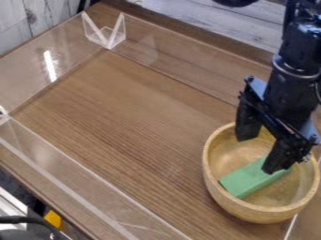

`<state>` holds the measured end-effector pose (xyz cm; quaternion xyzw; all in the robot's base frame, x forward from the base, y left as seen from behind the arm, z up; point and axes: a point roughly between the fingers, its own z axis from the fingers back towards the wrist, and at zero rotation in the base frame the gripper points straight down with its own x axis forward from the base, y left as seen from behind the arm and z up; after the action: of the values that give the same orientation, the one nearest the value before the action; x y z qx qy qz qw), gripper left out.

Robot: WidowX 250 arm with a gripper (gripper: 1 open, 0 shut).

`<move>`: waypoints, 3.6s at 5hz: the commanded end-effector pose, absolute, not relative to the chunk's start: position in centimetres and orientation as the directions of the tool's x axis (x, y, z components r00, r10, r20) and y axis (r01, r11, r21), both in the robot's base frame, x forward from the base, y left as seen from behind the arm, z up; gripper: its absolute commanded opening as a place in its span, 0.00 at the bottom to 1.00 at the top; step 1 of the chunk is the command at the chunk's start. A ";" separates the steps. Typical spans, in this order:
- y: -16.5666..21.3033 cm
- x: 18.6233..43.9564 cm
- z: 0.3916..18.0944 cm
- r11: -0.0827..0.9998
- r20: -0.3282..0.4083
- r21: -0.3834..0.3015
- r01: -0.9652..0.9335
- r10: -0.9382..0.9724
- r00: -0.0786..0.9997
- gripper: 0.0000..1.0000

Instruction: Remove the green block from inside the brown bowl and put it on the table

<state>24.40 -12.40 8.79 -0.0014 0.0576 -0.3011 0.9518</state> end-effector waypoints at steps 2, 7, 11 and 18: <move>-12.9 24.6 8.9 0.809 -0.071 -0.028 0.587 -0.587 0.806 1.00; -13.0 25.0 7.5 0.805 -0.070 -0.015 0.593 -0.592 0.803 1.00; -12.4 25.5 6.4 0.807 -0.053 -0.012 0.590 -0.590 0.806 1.00; -10.7 25.7 5.4 0.824 -0.015 -0.014 0.567 -0.567 0.823 0.00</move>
<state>25.20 -10.86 4.19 -0.0026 0.0326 -0.2966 0.9544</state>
